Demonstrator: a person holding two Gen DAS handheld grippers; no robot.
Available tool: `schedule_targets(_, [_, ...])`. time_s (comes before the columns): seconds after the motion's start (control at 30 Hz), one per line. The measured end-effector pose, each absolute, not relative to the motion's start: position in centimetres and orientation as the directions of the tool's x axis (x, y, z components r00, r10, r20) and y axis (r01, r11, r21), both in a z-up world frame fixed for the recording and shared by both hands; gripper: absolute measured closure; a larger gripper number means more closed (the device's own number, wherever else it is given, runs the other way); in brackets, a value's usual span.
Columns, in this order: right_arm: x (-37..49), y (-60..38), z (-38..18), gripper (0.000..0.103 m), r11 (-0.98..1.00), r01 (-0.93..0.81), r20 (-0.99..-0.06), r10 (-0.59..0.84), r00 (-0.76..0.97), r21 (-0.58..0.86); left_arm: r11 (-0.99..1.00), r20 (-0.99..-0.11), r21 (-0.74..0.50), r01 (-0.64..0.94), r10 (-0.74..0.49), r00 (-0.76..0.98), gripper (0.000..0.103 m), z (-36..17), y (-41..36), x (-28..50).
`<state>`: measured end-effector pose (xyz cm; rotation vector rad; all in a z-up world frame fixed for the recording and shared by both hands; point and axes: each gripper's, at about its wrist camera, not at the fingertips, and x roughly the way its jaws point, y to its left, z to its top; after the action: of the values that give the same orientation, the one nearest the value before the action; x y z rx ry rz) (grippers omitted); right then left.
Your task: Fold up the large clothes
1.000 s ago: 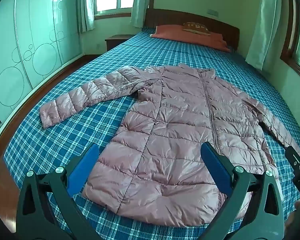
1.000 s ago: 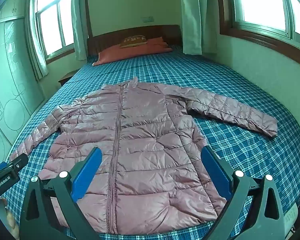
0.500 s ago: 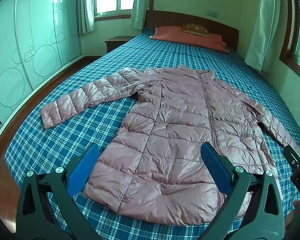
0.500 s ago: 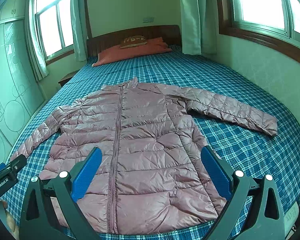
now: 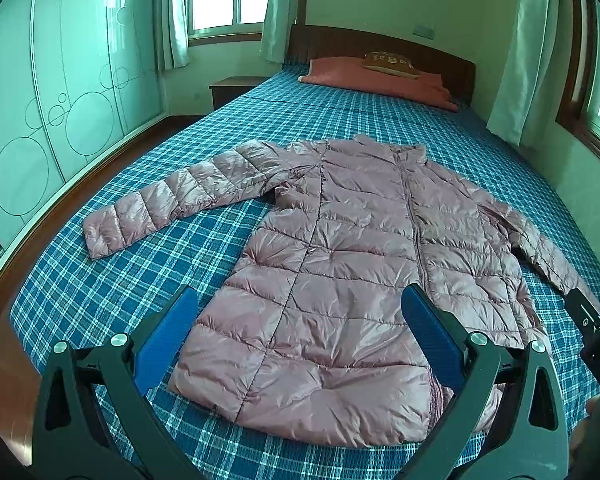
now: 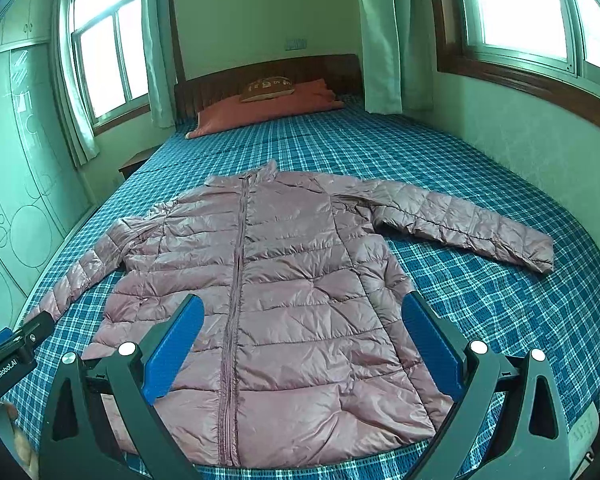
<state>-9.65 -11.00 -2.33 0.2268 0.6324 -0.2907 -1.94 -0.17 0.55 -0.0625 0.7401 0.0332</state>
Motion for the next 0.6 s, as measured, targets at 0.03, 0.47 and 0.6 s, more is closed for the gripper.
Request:
schedule_targets(0.03, [-9.66, -11.02, -2.36, 0.005, 0.935, 0.333, -0.609, -0.196, 0.769, 0.120, 0.998, -0.674, -0.043, -0.053, 0.010, 0.738, 0.002, 0.57, -0.22, -1.97])
schedule_targets(0.47, [-9.81, -10.91, -2.30, 0.005, 0.935, 0.333, -0.608, -0.194, 0.770, 0.124, 0.998, -0.669, -0.035, -0.057, 0.019, 0.743, 0.002, 0.65, -0.19, -2.31])
schedule_targets(0.6, [-9.75, -10.88, -2.19, 0.005, 0.935, 0.333, -0.608, -0.194, 0.770, 0.123, 0.997, -0.669, -0.040, -0.059, 0.017, 0.743, 0.002, 0.62, -0.07, -2.35])
